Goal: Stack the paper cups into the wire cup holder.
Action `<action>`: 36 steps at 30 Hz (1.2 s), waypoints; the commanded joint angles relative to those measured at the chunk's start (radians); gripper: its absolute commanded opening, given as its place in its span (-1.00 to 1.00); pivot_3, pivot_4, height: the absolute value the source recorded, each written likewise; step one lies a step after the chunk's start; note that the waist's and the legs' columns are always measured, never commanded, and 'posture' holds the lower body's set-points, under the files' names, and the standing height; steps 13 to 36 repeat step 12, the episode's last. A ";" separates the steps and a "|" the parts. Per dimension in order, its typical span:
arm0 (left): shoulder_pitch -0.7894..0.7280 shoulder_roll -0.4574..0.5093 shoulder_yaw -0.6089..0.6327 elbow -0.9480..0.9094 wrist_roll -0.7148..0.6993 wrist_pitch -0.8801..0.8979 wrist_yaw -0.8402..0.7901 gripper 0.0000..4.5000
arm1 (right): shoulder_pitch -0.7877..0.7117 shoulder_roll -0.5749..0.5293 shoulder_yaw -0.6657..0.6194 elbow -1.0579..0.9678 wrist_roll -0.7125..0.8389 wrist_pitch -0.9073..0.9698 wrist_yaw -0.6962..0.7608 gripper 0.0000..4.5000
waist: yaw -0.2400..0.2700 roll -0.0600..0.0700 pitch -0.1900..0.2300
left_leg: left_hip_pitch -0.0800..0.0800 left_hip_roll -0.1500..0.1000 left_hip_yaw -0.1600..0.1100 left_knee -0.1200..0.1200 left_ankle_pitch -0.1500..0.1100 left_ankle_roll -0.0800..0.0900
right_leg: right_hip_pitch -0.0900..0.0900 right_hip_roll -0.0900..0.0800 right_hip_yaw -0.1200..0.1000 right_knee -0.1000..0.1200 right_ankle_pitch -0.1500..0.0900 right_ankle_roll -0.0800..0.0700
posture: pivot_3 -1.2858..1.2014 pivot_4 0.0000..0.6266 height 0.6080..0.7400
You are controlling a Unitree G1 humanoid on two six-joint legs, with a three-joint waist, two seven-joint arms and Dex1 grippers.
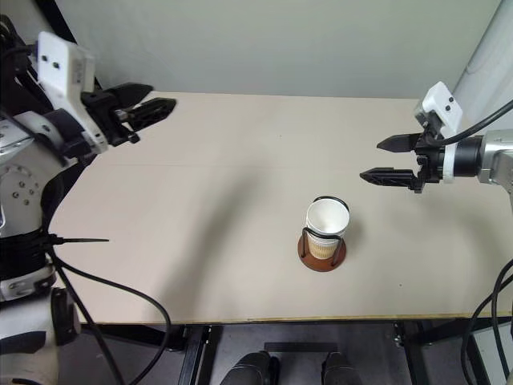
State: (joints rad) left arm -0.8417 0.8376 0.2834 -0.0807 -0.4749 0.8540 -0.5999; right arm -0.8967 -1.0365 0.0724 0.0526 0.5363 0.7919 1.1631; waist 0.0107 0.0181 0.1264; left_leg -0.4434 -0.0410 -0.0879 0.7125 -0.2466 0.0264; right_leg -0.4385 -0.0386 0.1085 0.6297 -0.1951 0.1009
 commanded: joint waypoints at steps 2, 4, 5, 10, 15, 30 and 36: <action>-0.016 0.041 0.062 0.012 0.014 -0.025 0.033 0.19 | -0.067 0.025 0.014 -0.040 -0.019 -0.007 0.036 1.00 | -0.004 0.000 0.000 | 0.000 0.000 -0.001 -0.003 0.003 -0.002 | -0.001 0.001 0.000 0.000 0.000 -0.007 | 0.03 -0.52 1.00; -0.048 0.029 0.052 0.031 0.020 -0.031 0.060 0.19 | -0.073 0.036 0.016 -0.031 -0.032 -0.016 0.043 1.00 | -0.002 -0.001 0.000 | 0.002 0.000 -0.001 -0.007 0.007 -0.003 | 0.000 0.001 0.000 -0.001 0.001 -0.010 | 0.03 -0.52 1.00; -0.056 0.021 0.049 0.034 0.013 -0.029 0.065 0.19 | -0.065 0.039 0.013 -0.042 -0.031 -0.012 0.044 1.00 | 0.000 -0.001 0.000 | 0.003 0.000 -0.002 -0.011 0.008 -0.003 | 0.000 0.000 0.000 -0.001 0.003 -0.013 | 0.03 -0.52 1.00; -0.039 0.016 0.022 0.016 -0.007 -0.029 0.035 0.19 | -0.018 0.039 -0.025 -0.132 -0.004 0.048 0.019 1.00 | -0.001 -0.001 0.000 | 0.004 0.000 -0.006 -0.015 0.011 -0.006 | 0.000 0.001 0.000 -0.001 0.006 -0.017 | 0.03 -0.52 1.00; -0.066 -0.003 0.005 0.049 -0.006 -0.043 0.028 0.19 | 0.002 0.024 -0.056 -0.158 0.006 0.075 0.005 1.00 | -0.001 -0.001 0.000 | 0.004 0.001 -0.006 -0.016 0.011 -0.007 | -0.001 0.001 0.000 0.000 0.006 -0.018 | 0.03 -0.52 1.00; -0.066 -0.003 0.005 0.049 -0.006 -0.043 0.028 0.19 | 0.002 0.024 -0.056 -0.158 0.006 0.075 0.005 1.00 | -0.001 -0.001 0.000 | 0.004 0.001 -0.006 -0.016 0.011 -0.007 | -0.001 0.001 0.000 0.000 0.006 -0.018 | 0.03 -0.52 1.00; -0.066 -0.003 0.005 0.049 -0.006 -0.043 0.028 0.19 | 0.002 0.024 -0.056 -0.158 0.006 0.075 0.005 1.00 | -0.001 -0.001 0.000 | 0.004 0.001 -0.006 -0.016 0.011 -0.007 | -0.001 0.001 0.000 0.000 0.006 -0.018 | 0.03 -0.52 1.00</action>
